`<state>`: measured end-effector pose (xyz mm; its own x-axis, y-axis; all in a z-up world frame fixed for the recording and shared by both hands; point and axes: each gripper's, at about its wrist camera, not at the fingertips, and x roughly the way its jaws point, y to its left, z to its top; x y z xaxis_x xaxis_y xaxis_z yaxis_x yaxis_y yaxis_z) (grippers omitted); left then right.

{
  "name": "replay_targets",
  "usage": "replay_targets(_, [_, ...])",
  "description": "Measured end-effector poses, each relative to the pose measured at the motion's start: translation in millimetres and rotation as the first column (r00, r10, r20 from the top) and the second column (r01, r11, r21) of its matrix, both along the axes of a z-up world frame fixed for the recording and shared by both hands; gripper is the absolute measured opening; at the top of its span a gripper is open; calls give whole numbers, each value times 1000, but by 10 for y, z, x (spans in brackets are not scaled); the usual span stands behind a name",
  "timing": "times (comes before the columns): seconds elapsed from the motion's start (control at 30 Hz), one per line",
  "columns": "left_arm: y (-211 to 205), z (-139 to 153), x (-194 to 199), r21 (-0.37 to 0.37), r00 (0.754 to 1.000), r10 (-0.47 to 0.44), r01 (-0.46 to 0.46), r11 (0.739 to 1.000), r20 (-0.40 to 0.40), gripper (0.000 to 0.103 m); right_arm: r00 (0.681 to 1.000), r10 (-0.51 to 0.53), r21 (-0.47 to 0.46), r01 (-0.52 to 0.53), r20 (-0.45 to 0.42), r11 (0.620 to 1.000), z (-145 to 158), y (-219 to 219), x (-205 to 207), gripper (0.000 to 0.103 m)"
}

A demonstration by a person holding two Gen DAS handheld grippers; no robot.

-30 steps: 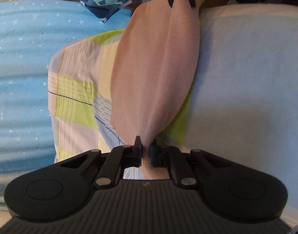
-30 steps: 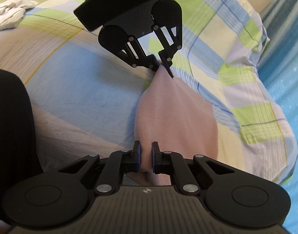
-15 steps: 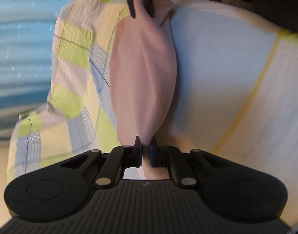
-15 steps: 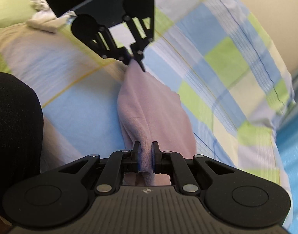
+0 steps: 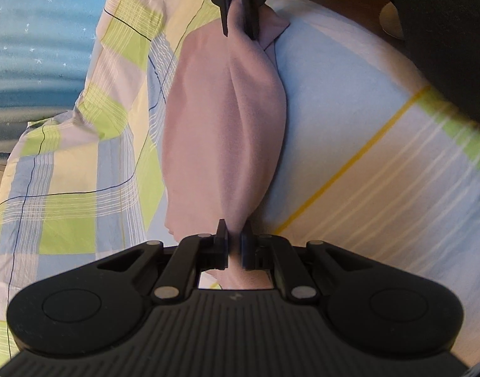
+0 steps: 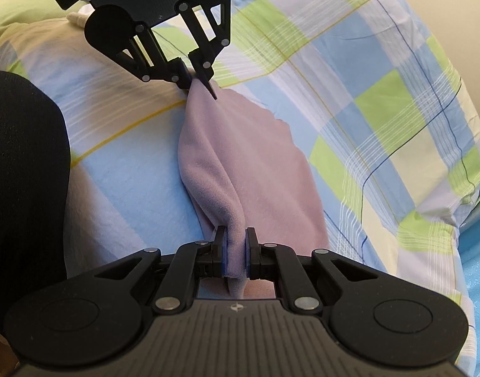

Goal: Fold clothes
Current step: 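Lift the shirt end with both grippers and fold it over the rest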

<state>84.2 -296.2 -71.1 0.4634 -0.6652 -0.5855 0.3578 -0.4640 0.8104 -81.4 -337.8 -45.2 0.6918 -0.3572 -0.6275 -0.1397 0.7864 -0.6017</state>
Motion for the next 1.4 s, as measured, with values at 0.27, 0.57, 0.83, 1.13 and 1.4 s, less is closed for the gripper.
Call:
replay_targets(0.27, [-20, -25, -25, -4, 999, 35, -35, 999, -4, 6, 1000, 10, -15, -10, -3, 1000, -7, 31, -37, 9])
replay_targets(0.57, [-10, -40, -16, -18, 999, 44, -44, 999, -16, 7, 1000, 13, -29, -13, -10, 1000, -10, 71, -21, 10])
replay_targets(0.83, [5, -42, -15, -39, 998, 54, -55, 998, -24, 9, 999, 18, -68, -20, -30, 998, -83, 111, 0, 28])
replay_targets(1.13, [116, -87, -28, -89, 998, 33, -28, 996, 58, 34, 999, 28, -141, -34, -44, 989, -203, 164, 26, 33])
replay_targets(1.4, [-35, -107, 77, -54, 998, 9, -6, 999, 60, 8, 999, 0, -119, -6, -49, 993, -191, 173, 83, 17])
